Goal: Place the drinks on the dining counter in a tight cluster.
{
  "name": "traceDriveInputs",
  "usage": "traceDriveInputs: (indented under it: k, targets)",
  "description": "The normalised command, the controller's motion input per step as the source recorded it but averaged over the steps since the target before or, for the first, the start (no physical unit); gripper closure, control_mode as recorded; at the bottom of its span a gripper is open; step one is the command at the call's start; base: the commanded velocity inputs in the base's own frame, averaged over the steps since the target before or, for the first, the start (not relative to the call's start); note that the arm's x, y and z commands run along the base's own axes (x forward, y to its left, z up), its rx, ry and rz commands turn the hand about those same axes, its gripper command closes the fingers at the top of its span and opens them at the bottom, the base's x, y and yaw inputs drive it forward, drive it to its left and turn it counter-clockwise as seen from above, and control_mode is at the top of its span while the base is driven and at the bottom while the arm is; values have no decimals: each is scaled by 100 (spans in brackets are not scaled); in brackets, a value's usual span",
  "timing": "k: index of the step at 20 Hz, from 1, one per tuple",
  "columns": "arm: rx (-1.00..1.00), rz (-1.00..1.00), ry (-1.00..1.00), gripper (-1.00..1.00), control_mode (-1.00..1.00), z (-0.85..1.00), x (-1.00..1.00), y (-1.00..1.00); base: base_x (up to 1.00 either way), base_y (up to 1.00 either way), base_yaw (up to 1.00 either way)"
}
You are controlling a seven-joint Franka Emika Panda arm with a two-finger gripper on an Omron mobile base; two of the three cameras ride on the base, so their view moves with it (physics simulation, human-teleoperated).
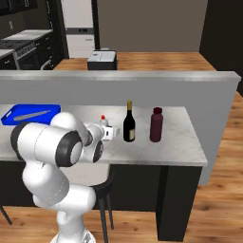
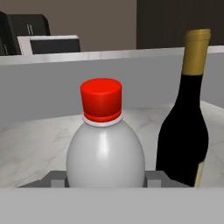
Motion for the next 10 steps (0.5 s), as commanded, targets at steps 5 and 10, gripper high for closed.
traceDriveInputs:
  k: [5, 10]
  targets:
    - [0, 0, 0, 100, -100, 0, 21, -5, 0, 0, 0]
    - [0, 0, 0, 100, -100, 0, 6, 0, 0, 0, 0]
